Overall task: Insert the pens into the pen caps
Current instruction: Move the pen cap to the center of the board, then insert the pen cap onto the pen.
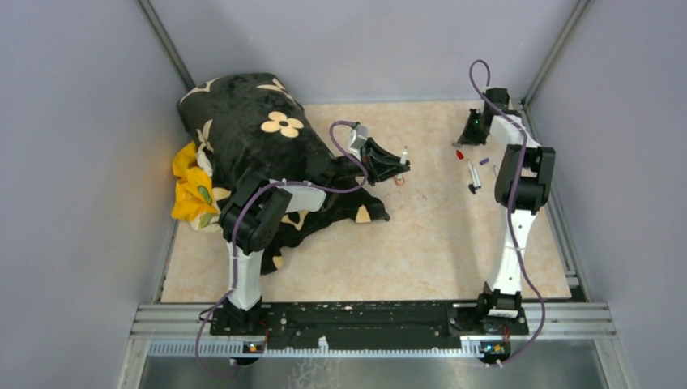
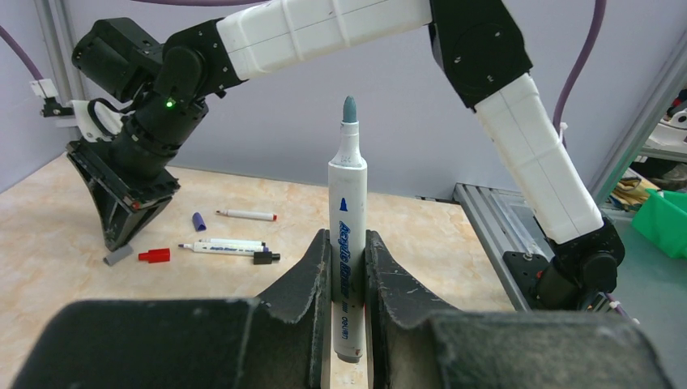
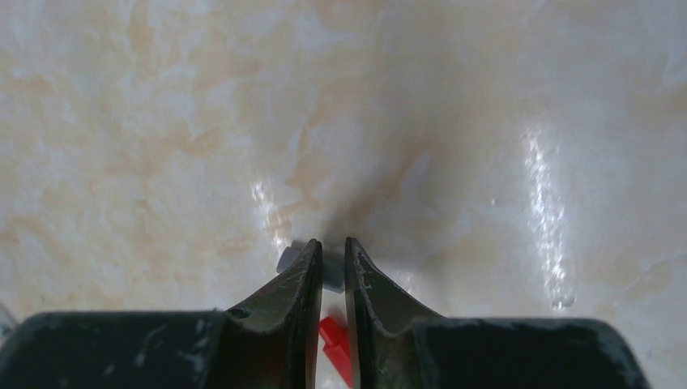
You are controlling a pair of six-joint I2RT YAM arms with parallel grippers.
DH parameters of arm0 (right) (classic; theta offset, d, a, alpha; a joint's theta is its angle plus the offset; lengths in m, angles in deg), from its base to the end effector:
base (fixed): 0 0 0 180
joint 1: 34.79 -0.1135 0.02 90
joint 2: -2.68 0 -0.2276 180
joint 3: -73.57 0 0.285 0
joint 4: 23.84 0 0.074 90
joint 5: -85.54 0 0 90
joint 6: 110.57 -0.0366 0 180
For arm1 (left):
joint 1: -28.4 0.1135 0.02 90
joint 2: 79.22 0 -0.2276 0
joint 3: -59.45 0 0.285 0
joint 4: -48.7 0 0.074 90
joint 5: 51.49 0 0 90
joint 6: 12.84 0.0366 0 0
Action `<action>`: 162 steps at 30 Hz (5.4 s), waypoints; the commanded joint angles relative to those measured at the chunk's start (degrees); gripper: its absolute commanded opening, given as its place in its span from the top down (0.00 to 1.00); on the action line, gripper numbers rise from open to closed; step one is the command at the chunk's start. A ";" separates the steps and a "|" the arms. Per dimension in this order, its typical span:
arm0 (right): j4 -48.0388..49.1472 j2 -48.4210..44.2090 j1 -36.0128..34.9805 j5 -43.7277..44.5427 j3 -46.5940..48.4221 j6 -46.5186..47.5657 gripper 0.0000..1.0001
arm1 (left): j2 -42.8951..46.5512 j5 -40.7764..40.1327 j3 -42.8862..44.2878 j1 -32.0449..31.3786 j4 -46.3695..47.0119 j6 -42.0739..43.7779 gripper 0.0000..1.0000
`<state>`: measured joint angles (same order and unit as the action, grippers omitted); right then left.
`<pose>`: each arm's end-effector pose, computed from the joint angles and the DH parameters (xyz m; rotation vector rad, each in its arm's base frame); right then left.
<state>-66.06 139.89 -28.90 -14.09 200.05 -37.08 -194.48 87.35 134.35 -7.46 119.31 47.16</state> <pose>0.5312 -0.0486 0.1272 0.4161 2.4644 0.2870 0.3235 -0.2678 0.1842 0.9020 1.0285 -1.4246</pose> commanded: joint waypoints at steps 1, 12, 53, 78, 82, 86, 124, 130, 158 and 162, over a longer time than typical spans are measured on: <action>-2.34 -6.07 -0.83 -4.91 -6.46 1.98 0.84 | 1.25 0.21 -0.91 0.33 2.76 0.31 1.00; -0.52 -15.80 -5.37 -11.57 -20.25 8.32 0.82 | 2.21 0.02 -1.81 0.27 3.10 0.69 1.00; -27.67 -17.20 -9.33 -26.53 -11.84 91.45 0.45 | 10.55 -1.80 -11.39 2.54 3.02 12.26 1.00; -18.77 -11.64 -11.04 -16.54 -15.21 75.09 0.47 | 10.57 -1.89 -11.97 2.62 4.69 11.81 1.00; -19.44 -10.74 -11.52 -15.55 -15.29 75.19 0.56 | 10.52 -1.95 -11.98 2.63 4.69 11.81 1.00; -20.02 -10.11 -11.95 -13.89 -15.91 75.47 0.66 | 10.67 -1.91 -12.01 2.61 4.68 11.65 1.00; -1.66 -45.25 -7.98 -33.52 -48.58 79.29 1.00 | 34.39 -2.56 -29.19 -1.93 -16.13 -2.14 1.00; -7.72 -54.08 -7.74 -39.57 -52.61 94.21 1.00 | 42.74 -3.82 -30.62 -4.37 -37.18 1.47 1.00; -8.48 -68.24 -25.19 -34.47 -69.23 130.39 1.00 | 17.80 0.07 -14.53 -10.56 -72.71 -3.26 1.00; -8.50 -67.99 -26.52 -34.56 -69.52 130.41 1.00 | 17.00 -1.08 -14.28 -10.61 -73.35 -2.59 1.00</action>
<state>-75.37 72.92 -53.97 -48.23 131.00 91.94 -176.67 88.07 118.52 -17.86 49.04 42.59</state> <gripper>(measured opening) 0.034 0.205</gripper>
